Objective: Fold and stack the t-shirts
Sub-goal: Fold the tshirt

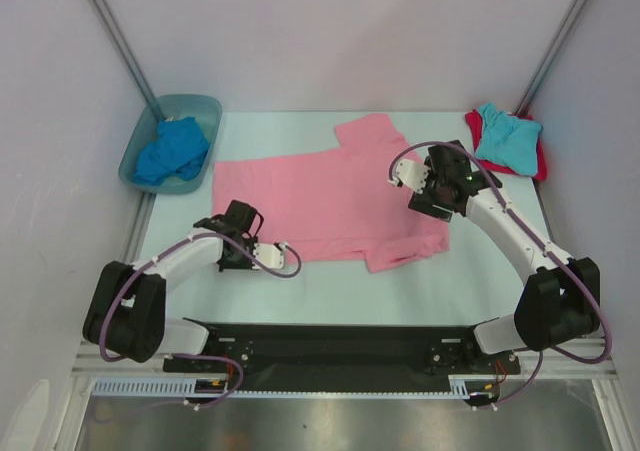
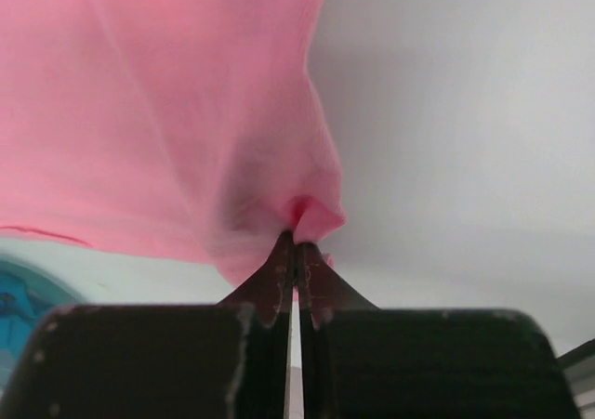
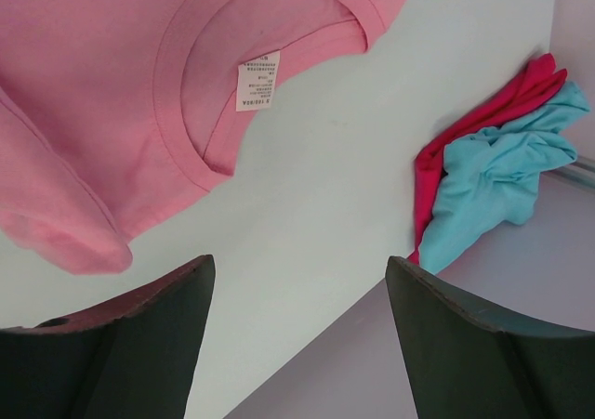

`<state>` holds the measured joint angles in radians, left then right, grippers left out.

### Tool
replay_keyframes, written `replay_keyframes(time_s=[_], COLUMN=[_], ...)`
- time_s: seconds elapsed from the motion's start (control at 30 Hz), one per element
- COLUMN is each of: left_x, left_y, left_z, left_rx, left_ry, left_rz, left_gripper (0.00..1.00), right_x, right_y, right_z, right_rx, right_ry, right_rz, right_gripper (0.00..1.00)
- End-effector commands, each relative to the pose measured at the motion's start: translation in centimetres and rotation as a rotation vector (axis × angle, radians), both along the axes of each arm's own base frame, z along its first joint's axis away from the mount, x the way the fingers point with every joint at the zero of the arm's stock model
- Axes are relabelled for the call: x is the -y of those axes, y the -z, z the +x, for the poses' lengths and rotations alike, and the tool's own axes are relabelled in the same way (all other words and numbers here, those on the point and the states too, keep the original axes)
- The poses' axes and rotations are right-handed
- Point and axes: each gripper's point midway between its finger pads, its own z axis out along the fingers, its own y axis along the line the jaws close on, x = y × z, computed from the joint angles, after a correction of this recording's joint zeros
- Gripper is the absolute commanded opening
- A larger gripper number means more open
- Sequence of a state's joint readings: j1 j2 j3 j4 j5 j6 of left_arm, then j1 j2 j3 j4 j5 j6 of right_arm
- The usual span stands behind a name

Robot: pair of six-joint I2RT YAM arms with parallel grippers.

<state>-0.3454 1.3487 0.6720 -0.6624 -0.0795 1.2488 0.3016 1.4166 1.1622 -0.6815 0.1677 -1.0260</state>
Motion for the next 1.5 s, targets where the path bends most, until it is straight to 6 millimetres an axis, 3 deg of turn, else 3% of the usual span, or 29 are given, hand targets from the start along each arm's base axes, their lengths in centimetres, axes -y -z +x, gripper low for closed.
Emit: replay_keyframes(time_s=[0.0, 0.13, 0.27, 0.33, 0.47, 0.67, 0.87, 1.27, 1.37, 1.47], left_x=[0.3, 0.2, -0.1, -0.4, -0.7, -0.6, -0.7, -0.3, -0.4, -0.4], left_y=[-2.8, -6.6, -10.9, -11.7, -13.3, -14.6, -15.0, -16.0, -16.3, -16.4], left_z=[2.1, 4.3, 7.8, 8.9, 11.5, 13.1, 13.3, 12.9, 12.8, 12.5], left_rx=[0.062, 0.145, 0.263, 0.288, 0.359, 0.394, 0.408, 0.432, 0.437, 0.441], left_ry=[0.001, -0.028, -0.097, -0.148, -0.219, -0.252, -0.264, -0.261, -0.264, -0.264], left_rz=[-0.013, -0.039, -0.072, -0.078, -0.07, -0.077, -0.072, -0.075, -0.076, -0.078], left_gripper=[0.0, 0.0, 0.0, 0.0, 0.0, 0.0, 0.0, 0.0, 0.0, 0.0], right_x=[-0.3, -1.1, -2.4, -4.1, -5.2, -5.9, -6.7, -9.7, -10.3, -10.5], right_y=[-0.9, 0.4, 1.9, 2.5, 4.6, 6.9, 8.6, 11.6, 12.2, 12.6], right_z=[0.5, -2.0, -5.2, -7.2, -10.2, -12.7, -12.9, -11.0, -10.7, -10.4], right_rx=[0.021, -0.091, -0.207, -0.26, -0.332, -0.397, -0.399, -0.383, -0.383, -0.386], right_ry=[-0.026, -0.076, -0.129, -0.194, -0.27, -0.329, -0.342, -0.357, -0.364, -0.354], right_rz=[0.009, 0.031, 0.067, 0.103, 0.105, 0.087, 0.095, 0.132, 0.132, 0.128], right_gripper=[0.81, 0.82, 0.81, 0.81, 0.81, 0.81, 0.81, 0.74, 0.71, 0.6])
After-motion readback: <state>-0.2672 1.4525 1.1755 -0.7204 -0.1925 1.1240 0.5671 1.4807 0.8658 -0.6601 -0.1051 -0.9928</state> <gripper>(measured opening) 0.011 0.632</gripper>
